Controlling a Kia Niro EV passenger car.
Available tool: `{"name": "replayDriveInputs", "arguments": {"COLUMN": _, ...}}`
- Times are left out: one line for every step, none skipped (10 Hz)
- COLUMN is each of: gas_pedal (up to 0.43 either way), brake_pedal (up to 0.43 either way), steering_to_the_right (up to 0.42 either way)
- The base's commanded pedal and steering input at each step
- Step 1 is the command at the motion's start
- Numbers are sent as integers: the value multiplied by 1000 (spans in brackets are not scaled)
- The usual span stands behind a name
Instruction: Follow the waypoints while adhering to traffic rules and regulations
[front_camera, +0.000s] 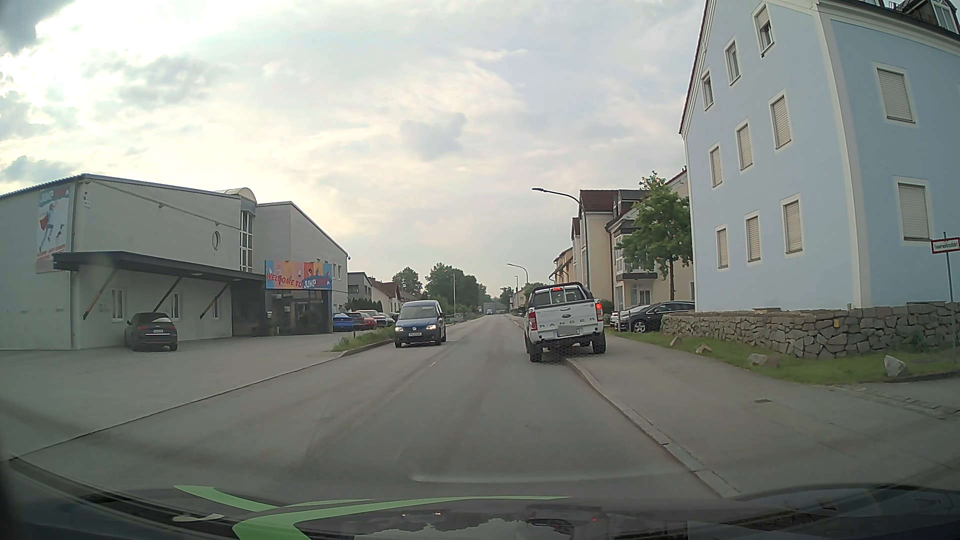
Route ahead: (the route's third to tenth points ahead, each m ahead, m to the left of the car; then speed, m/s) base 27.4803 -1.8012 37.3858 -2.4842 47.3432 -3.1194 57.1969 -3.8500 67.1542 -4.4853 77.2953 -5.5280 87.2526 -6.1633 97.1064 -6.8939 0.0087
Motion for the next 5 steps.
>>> {"name": "replayDriveInputs", "arguments": {"gas_pedal": 0, "brake_pedal": 274, "steering_to_the_right": -1}}
{"name": "replayDriveInputs", "arguments": {"gas_pedal": 0, "brake_pedal": 274, "steering_to_the_right": -1}}
{"name": "replayDriveInputs", "arguments": {"gas_pedal": 0, "brake_pedal": 268, "steering_to_the_right": -1}}
{"name": "replayDriveInputs", "arguments": {"gas_pedal": 0, "brake_pedal": 274, "steering_to_the_right": -1}}
{"name": "replayDriveInputs", "arguments": {"gas_pedal": 0, "brake_pedal": 274, "steering_to_the_right": -1}}
